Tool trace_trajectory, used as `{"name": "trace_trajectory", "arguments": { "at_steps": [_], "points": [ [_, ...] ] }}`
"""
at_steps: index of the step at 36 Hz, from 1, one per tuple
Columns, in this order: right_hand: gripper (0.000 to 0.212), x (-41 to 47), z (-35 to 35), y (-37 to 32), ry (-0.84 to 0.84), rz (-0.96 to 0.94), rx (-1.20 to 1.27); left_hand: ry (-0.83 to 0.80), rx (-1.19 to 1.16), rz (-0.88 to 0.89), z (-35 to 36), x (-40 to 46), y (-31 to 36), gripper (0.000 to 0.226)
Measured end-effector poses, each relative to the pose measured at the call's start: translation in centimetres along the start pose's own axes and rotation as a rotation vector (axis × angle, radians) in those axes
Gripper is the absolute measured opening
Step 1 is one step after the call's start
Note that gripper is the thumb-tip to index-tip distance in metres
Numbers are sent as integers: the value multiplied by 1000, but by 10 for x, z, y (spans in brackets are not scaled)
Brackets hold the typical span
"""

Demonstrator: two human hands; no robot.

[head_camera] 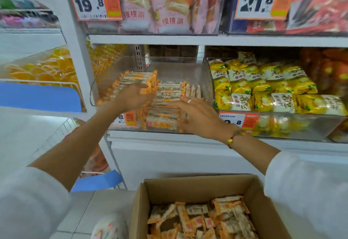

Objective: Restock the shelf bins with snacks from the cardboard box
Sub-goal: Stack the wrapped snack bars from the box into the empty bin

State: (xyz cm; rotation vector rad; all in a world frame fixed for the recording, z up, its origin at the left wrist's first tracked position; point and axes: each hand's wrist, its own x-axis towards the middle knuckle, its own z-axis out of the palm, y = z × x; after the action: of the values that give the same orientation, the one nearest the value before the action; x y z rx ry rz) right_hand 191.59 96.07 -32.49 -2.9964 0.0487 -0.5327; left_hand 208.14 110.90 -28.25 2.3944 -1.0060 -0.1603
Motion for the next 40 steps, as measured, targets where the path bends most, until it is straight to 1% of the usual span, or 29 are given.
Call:
{"name": "trace_trajectory", "arguments": {
  "at_steps": [1, 3, 4, 5, 6, 8, 11, 13, 14, 16, 17, 19, 21, 24, 26, 28, 29, 30, 31, 32, 34, 36, 38, 40],
  "points": [
    [60, -9, -3, -1, 63, -14, 20, 101, -59, 60, 5, -12, 8, 46],
    [50, -36, -9, -7, 181, -35, 63, 291, -149, 199, 23, -44, 23, 30],
    [45, -52, -9, -9, 193, -24, 86, 356, -202, 243, 35, -58, 26, 24],
    [42, -69, -8, -9, 161, 9, 113, 394, -247, 266, 50, -72, 30, 19],
    [38, -87, -5, -8, 101, 54, 136, 391, -294, 264, 68, -85, 31, 16],
    [29, -127, 9, 2, -40, 178, 163, 335, -367, 209, 105, -111, 33, 14],
    [24, -187, 33, 19, -252, 387, 207, 176, -383, 152, 167, -140, 14, 18],
    [20, -224, 52, 29, -359, 511, 271, 33, -356, 149, 204, -157, -5, 23],
    [16, -240, 63, 33, -389, 555, 307, -37, -323, 149, 221, -165, -16, 25],
    [16, -271, 87, 39, -471, 616, 320, -192, -238, 140, 252, -182, -37, 26],
    [19, -284, 99, 41, -546, 629, 299, -285, -197, 124, 266, -189, -47, 27],
    [31, -306, 121, 40, -705, 628, 271, -473, -122, 80, 293, -201, -67, 31],
    [38, -319, 136, 36, -832, 607, 288, -621, -16, 57, 311, -209, -81, 30],
    [53, -321, 147, 28, -908, 542, 314, -859, 8, 26, 327, -217, -84, 28],
    [68, -315, 158, 28, -942, 517, 329, -988, -5, 4, 331, -218, -74, 36],
    [80, -309, 171, 27, -984, 509, 305, -1047, -85, -35, 339, -216, -60, 56],
    [82, -309, 181, 28, -1011, 503, 270, -1059, -129, -66, 344, -215, -50, 67],
    [82, -308, 189, 27, -1041, 490, 225, -1069, -156, -85, 350, -215, -42, 74],
    [81, -307, 194, 27, -1074, 482, 188, -1075, -161, -73, 356, -215, -31, 76],
    [81, -306, 199, 29, -1110, 486, 175, -1076, -140, -46, 362, -216, -21, 75],
    [84, -300, 201, 33, -1193, 538, 224, -1031, -63, 14, 373, -221, -1, 68],
    [86, -292, 202, 39, -1263, 577, 292, -956, 40, 34, 382, -225, 9, 56],
    [77, -280, 198, 46, -1356, 582, 303, -908, 88, 21, 388, -227, 9, 40],
    [69, -273, 195, 54, -1434, 559, 287, -906, 66, -19, 388, -221, 3, 27]
  ]
}}
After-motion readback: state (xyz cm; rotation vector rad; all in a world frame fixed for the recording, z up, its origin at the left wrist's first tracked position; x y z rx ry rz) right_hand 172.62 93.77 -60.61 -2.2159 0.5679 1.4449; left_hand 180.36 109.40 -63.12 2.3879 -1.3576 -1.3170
